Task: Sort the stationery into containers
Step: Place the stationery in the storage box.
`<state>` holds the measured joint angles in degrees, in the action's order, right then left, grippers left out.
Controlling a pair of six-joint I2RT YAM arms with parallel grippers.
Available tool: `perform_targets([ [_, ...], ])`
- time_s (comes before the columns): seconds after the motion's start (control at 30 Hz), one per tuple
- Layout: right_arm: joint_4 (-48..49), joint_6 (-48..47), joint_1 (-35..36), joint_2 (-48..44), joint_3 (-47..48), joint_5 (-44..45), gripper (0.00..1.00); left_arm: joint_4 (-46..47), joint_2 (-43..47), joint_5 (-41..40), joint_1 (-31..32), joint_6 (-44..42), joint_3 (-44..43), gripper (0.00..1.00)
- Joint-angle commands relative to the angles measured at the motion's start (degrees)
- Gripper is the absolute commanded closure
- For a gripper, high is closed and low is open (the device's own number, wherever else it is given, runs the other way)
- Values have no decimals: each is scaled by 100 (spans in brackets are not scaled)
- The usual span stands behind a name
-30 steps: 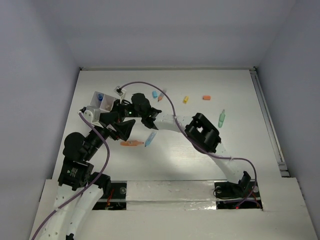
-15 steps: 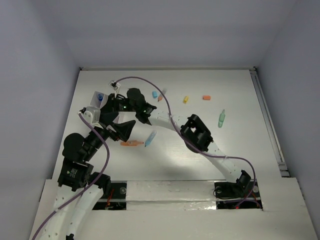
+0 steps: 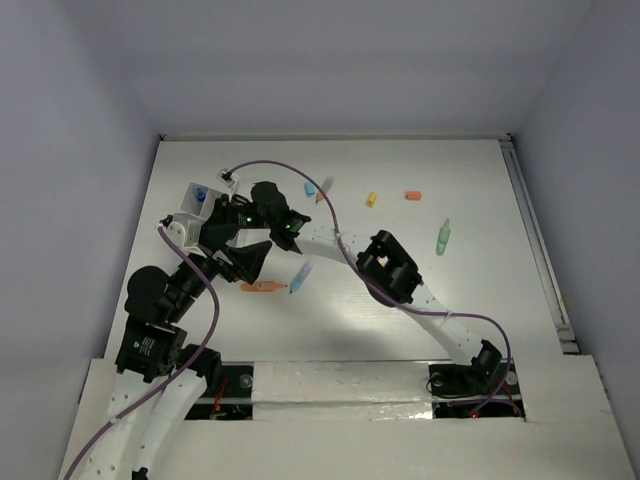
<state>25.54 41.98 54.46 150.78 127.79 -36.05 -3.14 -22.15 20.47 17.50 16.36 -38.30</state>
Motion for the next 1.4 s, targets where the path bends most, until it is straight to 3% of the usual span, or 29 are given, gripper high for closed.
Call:
perform_targets([
  [0.0, 48, -67, 48, 74, 176, -16, 60, 278, 18, 71, -36, -54, -133, 1],
  [0.13, 91, -93, 48, 4, 27, 19, 53, 402, 18, 71, -36, -54, -133, 1],
  [0.67, 373, -559, 48, -900, -1106, 353, 51, 402, 18, 54, -36, -45, -125, 1],
  [0.93, -75, -1130, 48, -1498, -1466, 643, 45, 402, 27, 36, -36, -45, -125, 1],
  [1.03, -137, -1341, -136, -2006, -2044, 906, 45, 393, 27, 27, -36, -45, -125, 1],
  [1.3, -460, -1464, -1305, -3791, -4198, 1582, 66, 366, 0, -61, 16, -36, -107, 1],
  [1.37, -751, -1587, -1542, -4317, -4672, 1924, 68, 366, -35, -69, 17, -28, -107, 1],
])
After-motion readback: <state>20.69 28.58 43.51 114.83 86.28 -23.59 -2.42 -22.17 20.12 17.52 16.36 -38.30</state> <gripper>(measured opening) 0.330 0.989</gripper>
